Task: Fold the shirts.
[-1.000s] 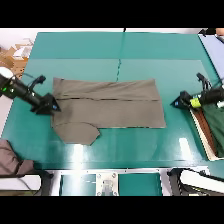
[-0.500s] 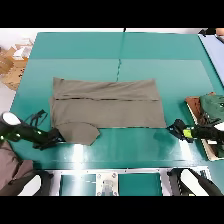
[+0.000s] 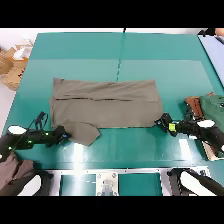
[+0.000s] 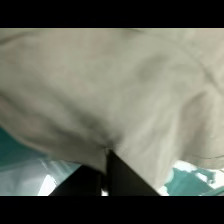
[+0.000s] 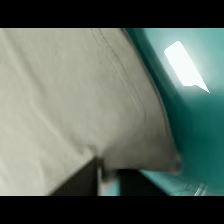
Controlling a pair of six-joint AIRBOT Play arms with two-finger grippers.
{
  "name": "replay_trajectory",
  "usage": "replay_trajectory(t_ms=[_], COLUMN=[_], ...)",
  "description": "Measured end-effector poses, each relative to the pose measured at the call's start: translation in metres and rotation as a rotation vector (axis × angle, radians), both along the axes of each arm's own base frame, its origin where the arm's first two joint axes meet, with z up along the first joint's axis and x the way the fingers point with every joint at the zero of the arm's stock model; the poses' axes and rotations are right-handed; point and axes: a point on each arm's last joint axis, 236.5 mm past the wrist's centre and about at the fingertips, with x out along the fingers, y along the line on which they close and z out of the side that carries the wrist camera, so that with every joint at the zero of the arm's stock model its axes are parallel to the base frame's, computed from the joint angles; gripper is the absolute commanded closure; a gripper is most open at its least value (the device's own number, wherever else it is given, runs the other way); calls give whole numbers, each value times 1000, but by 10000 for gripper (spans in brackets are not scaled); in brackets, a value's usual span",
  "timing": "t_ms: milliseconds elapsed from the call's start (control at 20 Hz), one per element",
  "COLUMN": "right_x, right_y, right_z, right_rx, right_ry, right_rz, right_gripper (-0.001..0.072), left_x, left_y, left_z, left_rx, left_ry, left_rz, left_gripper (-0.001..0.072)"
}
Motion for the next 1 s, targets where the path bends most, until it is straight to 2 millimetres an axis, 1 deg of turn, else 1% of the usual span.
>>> replay_trajectory(t_ms=[50, 100, 200, 300, 450, 550, 650, 750, 850, 900, 1000], right_x=[3, 6, 12, 15, 9, -4, -12, -14, -10, -4, 15], right_y=[1, 2, 3, 0, -19, -33, -47, -52, -52, -50, -44], right_z=[0, 1, 7, 16, 30, 40, 51, 62, 74, 82, 102], right_rx=[-4, -9, -25, -46, -106, -148, -195, -217, -223, -224, -226], right_ry=[-6, -15, -31, -35, -12, 22, 26, 14, -14, -41, -107], right_rz=[7, 21, 70, 124, 165, 178, 171, 159, 161, 164, 175], right_gripper=[697, 698, 699, 699, 699, 699, 699, 699, 699, 699, 699], left_x=[8, 12, 25, 27, 23, 20, 21, 26, 35, 42, 60], left_y=[-2, -6, -4, -1, 7, 11, 13, 12, 8, 7, 6], left_z=[10, 21, 44, 64, 89, 100, 112, 124, 139, 146, 160], left_rx=[-15, -29, -21, 2, 46, 64, 77, 80, 64, 61, 57], left_ry=[-28, -44, -84, -89, -68, -59, -74, -105, -149, -175, -238], left_rz=[-12, -46, -109, -194, -293, -333, -347, -347, -337, -330, -313], left_gripper=[680, 680, 680, 680, 680, 681, 681, 681, 681, 681, 680])
